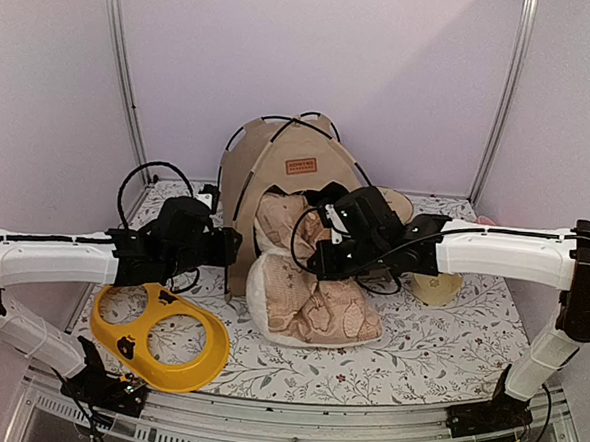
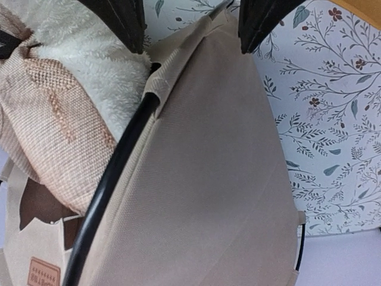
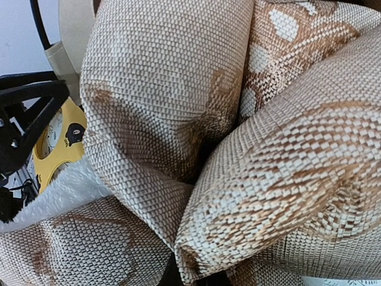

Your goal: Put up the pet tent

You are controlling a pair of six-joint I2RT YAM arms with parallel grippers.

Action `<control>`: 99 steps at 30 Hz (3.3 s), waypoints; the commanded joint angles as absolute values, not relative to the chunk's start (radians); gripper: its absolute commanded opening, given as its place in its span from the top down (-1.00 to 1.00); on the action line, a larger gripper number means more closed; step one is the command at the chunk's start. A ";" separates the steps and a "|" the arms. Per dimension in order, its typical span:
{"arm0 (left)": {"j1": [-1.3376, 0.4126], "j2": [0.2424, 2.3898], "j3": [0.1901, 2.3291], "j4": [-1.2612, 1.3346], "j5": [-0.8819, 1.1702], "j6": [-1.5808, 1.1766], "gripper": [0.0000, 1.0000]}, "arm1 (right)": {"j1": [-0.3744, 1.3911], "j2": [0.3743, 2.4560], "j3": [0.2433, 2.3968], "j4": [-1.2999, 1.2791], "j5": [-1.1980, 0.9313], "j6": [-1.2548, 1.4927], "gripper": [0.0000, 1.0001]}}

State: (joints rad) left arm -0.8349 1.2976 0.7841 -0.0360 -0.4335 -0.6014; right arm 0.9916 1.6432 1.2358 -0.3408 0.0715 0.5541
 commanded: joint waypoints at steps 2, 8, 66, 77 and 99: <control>-0.805 1.346 0.827 0.046 -0.380 -0.488 0.13 | 1.005 1.714 1.378 -0.291 -0.031 0.451 1.00; -0.801 1.351 0.838 0.047 -0.309 -0.438 1.00 | 1.010 1.747 1.412 -0.257 -0.071 0.374 1.00; -0.800 1.261 0.796 0.092 0.693 -0.169 1.00 | 0.590 1.801 1.384 0.035 0.036 0.727 1.00; -0.859 1.342 0.810 0.169 0.652 -0.190 1.00 | 0.710 1.802 1.378 0.121 0.173 1.058 0.83; -0.825 1.290 0.729 0.286 0.222 -0.359 1.00 | 0.790 1.504 1.104 -0.142 0.044 0.496 -0.89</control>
State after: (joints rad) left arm -0.8303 1.3006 0.7284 0.2081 0.2668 -0.3347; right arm 0.7666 1.5467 1.1313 0.0048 0.0479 0.6281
